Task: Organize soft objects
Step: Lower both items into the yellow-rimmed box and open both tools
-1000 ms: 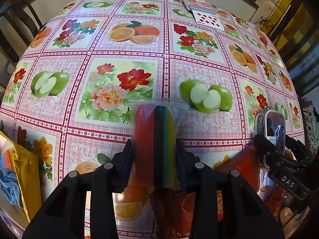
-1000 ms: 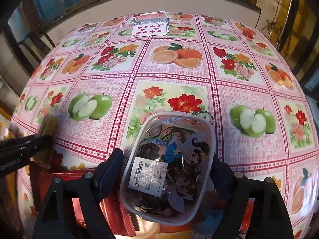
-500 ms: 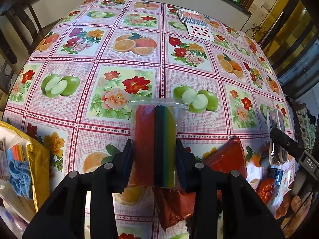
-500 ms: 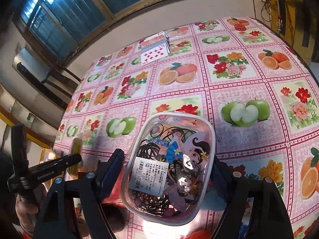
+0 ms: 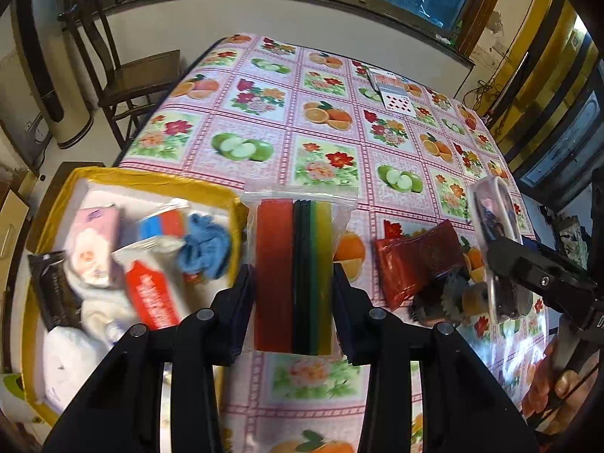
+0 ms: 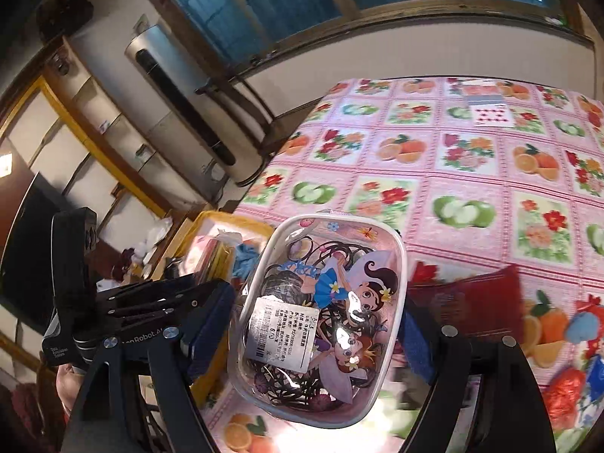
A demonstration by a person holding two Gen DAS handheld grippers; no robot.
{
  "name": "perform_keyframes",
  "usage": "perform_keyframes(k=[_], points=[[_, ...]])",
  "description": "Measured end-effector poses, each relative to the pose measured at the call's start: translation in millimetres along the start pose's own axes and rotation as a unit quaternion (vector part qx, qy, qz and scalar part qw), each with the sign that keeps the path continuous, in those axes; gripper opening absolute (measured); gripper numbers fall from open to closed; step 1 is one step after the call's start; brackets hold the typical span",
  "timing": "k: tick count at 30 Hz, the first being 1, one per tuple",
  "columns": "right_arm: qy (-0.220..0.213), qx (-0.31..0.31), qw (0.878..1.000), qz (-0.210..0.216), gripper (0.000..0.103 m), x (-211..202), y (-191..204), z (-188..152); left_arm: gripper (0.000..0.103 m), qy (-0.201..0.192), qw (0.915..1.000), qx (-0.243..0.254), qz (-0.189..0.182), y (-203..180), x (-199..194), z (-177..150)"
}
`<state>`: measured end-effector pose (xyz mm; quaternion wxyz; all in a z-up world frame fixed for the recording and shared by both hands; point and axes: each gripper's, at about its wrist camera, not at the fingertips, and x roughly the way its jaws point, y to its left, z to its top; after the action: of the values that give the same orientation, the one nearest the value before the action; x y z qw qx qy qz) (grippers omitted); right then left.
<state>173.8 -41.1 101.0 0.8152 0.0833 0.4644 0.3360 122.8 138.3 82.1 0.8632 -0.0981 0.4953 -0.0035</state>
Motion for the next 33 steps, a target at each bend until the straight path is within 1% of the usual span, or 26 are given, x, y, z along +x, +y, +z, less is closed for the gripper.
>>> perform_keyframes(k=[2, 4, 6, 8, 10, 11, 13, 15, 16, 20, 23, 24, 25, 27, 30, 33], points=[[0.020, -0.016, 0.999, 0.020, 0.082, 25, 34, -4, 0.037, -0.004, 0.9999, -0.005, 0.013, 25, -13, -14], [0.035, -0.026, 0.998, 0.035, 0.082, 50, 62, -9, 0.037, -0.009, 0.9991, -0.013, 0.040, 49, -21, -27], [0.050, -0.033, 0.997, 0.047, 0.082, 78, 89, -15, 0.037, -0.016, 0.9971, -0.030, 0.069, 74, -24, -39], [0.062, -0.042, 0.996, 0.049, 0.082, 103, 111, -23, 0.037, -0.017, 0.9950, -0.055, 0.082, 97, -24, -50], [0.076, -0.036, 0.995, 0.054, 0.082, 127, 122, -29, 0.037, -0.020, 0.9923, -0.070, 0.100, 114, -21, -58], [0.080, -0.034, 0.995, 0.049, 0.082, 139, 126, -32, 0.037, -0.022, 0.9906, -0.075, 0.112, 121, -19, -61], [0.076, -0.031, 0.996, 0.033, 0.082, 156, 129, -35, 0.037, -0.019, 0.9891, -0.089, 0.116, 131, -11, -66], [0.067, -0.030, 0.997, 0.019, 0.083, 167, 130, -37, 0.037, -0.021, 0.9870, -0.095, 0.128, 139, -4, -71], [0.066, -0.031, 0.997, 0.019, 0.084, 170, 130, -38, 0.037, -0.025, 0.9862, -0.099, 0.130, 141, -2, -73], [0.084, -0.017, 0.995, 0.049, 0.085, 175, 122, -41, 0.041, -0.041, 0.9849, -0.100, 0.135, 141, 0, -80], [0.075, -0.016, 0.995, 0.056, 0.085, 165, 118, -42, 0.048, -0.051, 0.9824, -0.116, 0.137, 144, 0, -83], [0.072, -0.016, 0.996, 0.057, 0.086, 161, 117, -42, 0.053, -0.055, 0.9813, -0.117, 0.142, 145, 0, -85], [0.068, -0.016, 0.996, 0.056, 0.086, 156, 116, -42, 0.057, -0.058, 0.9801, -0.119, 0.148, 145, 0, -86], [0.056, -0.018, 0.997, 0.055, 0.088, 147, 112, -42, 0.057, -0.066, 0.9779, -0.123, 0.155, 145, -2, -88], [0.055, -0.013, 0.997, 0.052, 0.090, 141, 107, -41, 0.057, -0.075, 0.9767, -0.124, 0.159, 142, -6, -89], [0.039, -0.003, 0.997, 0.065, 0.090, 124, 99, -43, 0.057, -0.091, 0.9741, -0.121, 0.168, 137, -15, -92]])
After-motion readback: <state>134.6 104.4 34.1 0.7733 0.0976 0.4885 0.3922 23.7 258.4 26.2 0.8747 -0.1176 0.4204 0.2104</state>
